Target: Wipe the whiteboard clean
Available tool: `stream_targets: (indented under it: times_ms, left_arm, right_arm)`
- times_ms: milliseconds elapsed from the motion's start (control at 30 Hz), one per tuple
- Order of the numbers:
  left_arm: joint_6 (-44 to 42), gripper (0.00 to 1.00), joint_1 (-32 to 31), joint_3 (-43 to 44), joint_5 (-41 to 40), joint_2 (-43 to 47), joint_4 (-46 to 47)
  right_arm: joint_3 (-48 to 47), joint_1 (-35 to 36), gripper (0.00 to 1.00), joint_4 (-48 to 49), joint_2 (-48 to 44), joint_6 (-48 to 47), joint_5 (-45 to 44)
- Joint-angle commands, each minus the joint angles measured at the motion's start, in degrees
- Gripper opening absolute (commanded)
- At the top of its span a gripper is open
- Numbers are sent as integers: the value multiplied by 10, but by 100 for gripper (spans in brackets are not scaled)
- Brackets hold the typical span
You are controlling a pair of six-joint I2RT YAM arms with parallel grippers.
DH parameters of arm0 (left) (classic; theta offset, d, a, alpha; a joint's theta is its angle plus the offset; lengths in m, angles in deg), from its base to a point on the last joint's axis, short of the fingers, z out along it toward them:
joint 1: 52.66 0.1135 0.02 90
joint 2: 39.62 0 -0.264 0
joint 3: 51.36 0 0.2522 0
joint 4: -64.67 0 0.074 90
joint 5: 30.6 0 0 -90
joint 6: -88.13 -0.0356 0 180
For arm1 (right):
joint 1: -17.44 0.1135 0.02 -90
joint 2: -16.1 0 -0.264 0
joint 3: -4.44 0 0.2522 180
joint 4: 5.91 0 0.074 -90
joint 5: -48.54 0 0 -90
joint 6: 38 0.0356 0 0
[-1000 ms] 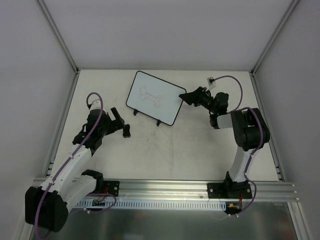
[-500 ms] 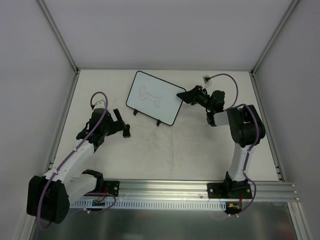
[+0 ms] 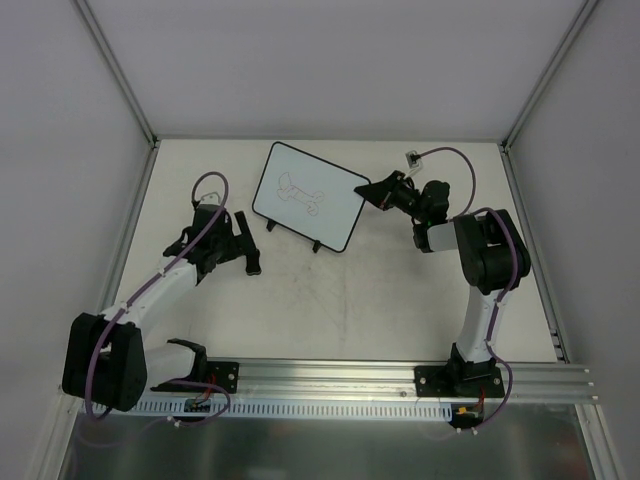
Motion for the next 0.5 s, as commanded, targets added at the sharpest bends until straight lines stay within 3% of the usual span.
stream_targets:
  times_ms: [0, 467]
  left_arm:
    - [-12, 99, -13, 35, -4, -30, -18]
    - [-40, 99, -68, 84, -9, -116, -45]
  right_arm:
    - [-17, 3, 0, 110, 0, -7, 8]
    - [-18, -1, 0, 111, -2, -4, 12]
